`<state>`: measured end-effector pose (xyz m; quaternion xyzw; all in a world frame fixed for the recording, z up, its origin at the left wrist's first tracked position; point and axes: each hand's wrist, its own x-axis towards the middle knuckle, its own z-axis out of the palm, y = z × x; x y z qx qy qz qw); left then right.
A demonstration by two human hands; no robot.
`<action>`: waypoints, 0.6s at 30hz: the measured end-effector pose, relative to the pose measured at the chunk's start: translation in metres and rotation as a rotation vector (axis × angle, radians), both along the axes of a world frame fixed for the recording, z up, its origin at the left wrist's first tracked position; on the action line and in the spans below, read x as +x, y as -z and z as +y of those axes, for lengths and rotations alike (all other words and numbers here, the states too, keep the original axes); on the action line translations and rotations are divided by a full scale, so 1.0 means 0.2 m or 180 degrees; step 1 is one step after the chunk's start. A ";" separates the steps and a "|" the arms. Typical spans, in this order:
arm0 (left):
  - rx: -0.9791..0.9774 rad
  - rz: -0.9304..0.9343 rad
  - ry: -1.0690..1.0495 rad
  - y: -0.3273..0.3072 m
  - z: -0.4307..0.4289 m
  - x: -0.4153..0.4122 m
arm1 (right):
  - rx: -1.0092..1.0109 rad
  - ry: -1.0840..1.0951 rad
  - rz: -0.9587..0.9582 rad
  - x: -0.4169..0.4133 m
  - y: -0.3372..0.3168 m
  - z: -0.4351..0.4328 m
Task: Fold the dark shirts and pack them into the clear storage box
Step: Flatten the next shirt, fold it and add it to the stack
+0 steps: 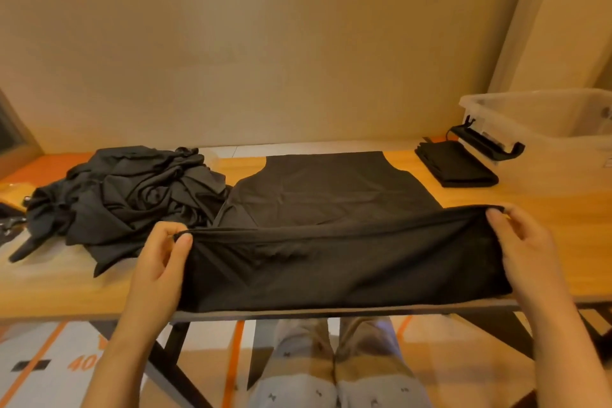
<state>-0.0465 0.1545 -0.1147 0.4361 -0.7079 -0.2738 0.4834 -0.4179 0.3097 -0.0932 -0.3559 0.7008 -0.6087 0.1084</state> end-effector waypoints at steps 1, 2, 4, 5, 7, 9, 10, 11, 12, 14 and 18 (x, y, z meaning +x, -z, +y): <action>0.0045 -0.0161 0.0105 0.00 -0.02 -0.01 | 0.0073 -0.0100 0.0049 -0.01 0.00 -0.01; 0.0136 -0.0332 0.0232 0.01 -0.04 -0.03 | 0.0199 -0.0240 0.0115 -0.02 0.01 -0.02; 0.0412 -0.0571 0.0466 0.02 -0.05 -0.06 | 0.0558 -0.0513 0.0348 -0.02 0.02 -0.05; 0.0482 -0.0638 0.0501 0.03 -0.04 -0.06 | 0.0699 -0.0566 0.0468 -0.02 0.04 -0.05; 0.0397 -0.0641 0.0425 0.04 -0.03 -0.05 | 0.0803 -0.0510 0.0571 -0.03 0.08 -0.03; 0.0303 -0.0557 0.0309 0.03 0.00 -0.04 | 0.0725 -0.0337 0.0607 -0.05 0.11 0.00; 0.0265 -0.0536 0.0265 0.03 0.00 -0.05 | 0.0654 -0.0259 0.0624 -0.05 0.10 0.01; 0.0216 -0.0526 0.0246 0.03 0.00 -0.05 | 0.0583 -0.0209 0.0626 -0.05 0.10 0.01; 0.0183 -0.0524 0.0248 0.02 0.00 -0.06 | 0.0515 -0.0219 0.0621 -0.04 0.08 0.00; 0.0240 -0.0520 0.0364 0.02 -0.02 -0.10 | 0.0512 -0.0421 0.0627 -0.03 0.07 -0.05; 0.0342 -0.0745 0.0518 0.05 -0.05 -0.13 | 0.0981 -0.0739 0.0676 -0.03 0.10 -0.10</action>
